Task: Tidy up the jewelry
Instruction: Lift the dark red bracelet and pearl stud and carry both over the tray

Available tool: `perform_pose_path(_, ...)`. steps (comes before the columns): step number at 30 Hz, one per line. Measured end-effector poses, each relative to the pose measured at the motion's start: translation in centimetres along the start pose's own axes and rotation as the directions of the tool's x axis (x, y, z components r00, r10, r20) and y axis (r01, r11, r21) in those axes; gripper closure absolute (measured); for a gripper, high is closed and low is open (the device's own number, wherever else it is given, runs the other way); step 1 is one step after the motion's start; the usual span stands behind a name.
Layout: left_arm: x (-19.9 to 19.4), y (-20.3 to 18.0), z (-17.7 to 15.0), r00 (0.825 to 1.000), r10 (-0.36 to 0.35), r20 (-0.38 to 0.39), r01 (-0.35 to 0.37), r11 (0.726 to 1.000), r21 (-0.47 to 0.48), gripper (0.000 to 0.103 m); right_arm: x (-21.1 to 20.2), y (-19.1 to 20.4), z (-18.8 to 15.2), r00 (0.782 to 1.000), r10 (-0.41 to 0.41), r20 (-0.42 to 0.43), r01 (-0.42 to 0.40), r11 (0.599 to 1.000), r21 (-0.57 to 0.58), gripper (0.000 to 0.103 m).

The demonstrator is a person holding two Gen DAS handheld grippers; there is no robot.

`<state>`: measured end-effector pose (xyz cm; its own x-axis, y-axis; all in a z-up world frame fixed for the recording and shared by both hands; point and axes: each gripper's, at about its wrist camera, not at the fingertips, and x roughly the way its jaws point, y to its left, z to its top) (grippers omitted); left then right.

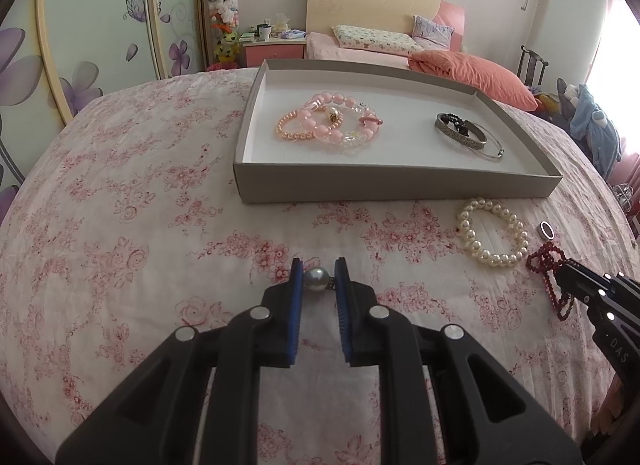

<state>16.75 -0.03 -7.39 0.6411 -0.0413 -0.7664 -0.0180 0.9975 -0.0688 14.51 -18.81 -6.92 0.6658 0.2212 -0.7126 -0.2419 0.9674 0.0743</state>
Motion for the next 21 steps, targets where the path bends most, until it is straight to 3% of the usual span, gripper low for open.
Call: perform_pose_path(21, -4.7, 1.3, 1.2, 0.99, -0.018, 0.138, 0.026, 0.998, -0.053, 0.087, -4.1, 0.5, 2.4, 0.986, 0.046, 0.163, -0.044, 0.999, -0.015, 0.094)
